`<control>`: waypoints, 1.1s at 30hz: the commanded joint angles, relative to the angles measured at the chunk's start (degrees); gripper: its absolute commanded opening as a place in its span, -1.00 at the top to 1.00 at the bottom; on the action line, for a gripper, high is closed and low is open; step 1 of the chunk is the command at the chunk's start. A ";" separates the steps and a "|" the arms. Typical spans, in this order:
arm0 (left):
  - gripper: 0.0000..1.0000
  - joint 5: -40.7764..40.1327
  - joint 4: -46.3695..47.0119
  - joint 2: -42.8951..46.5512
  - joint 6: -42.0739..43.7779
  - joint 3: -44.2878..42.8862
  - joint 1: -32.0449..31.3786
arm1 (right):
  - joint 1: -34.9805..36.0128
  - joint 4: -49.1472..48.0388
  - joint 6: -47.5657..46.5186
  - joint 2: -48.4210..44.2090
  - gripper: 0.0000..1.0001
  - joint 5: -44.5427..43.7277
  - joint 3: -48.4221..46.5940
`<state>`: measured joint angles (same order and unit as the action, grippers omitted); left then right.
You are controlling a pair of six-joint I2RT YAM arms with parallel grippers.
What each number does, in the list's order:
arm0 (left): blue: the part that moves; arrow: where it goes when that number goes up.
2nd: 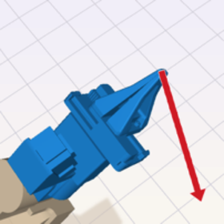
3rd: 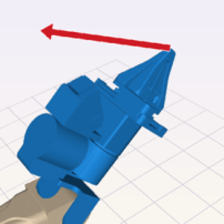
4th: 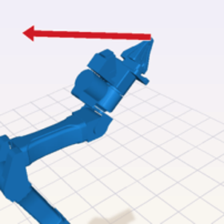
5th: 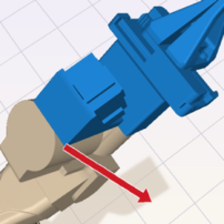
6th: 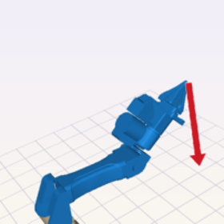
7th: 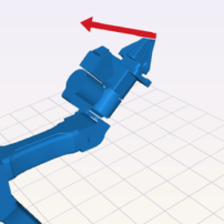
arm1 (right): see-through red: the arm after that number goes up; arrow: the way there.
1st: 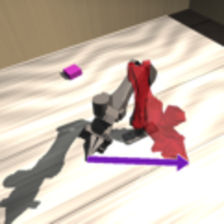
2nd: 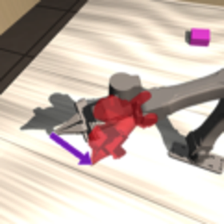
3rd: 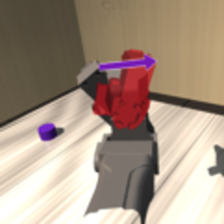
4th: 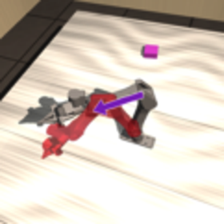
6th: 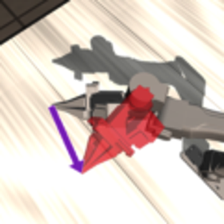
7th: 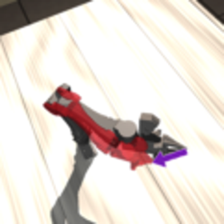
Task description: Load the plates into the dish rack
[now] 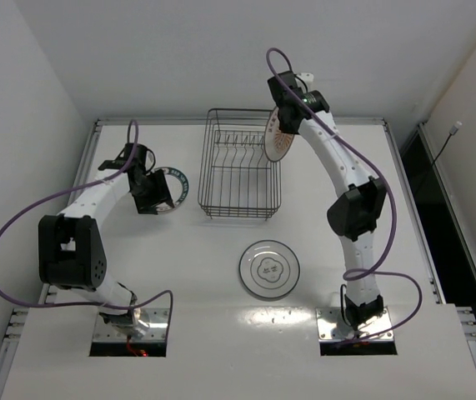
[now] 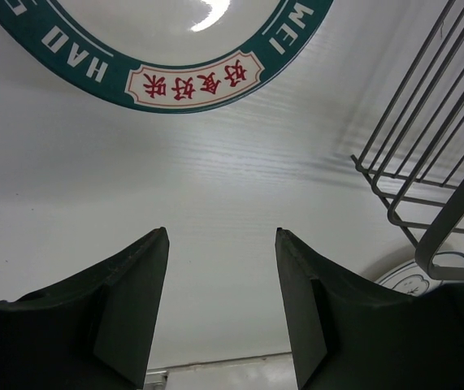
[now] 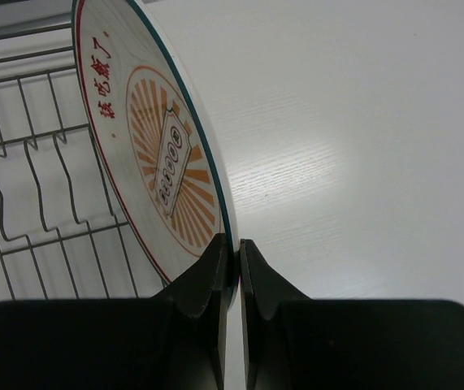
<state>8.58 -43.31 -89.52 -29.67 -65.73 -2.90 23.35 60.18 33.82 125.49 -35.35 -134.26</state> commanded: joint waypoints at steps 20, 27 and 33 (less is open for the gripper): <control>-0.04 -5.32 -1.42 2.59 -3.11 -0.53 1.67 | 0.99 -7.45 -1.66 6.16 0.94 7.40 3.48; -0.04 -8.92 -1.43 1.98 -3.73 -0.53 2.19 | 2.31 -4.65 -5.25 7.31 0.94 2.49 4.52; -0.04 -12.26 -3.00 1.45 -4.96 -2.81 2.19 | 4.50 -3.23 -7.46 6.70 0.99 -5.59 7.17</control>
<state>-0.86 -45.04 -87.99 -33.61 -65.54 -1.34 26.72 51.86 30.13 128.86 -39.00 -130.32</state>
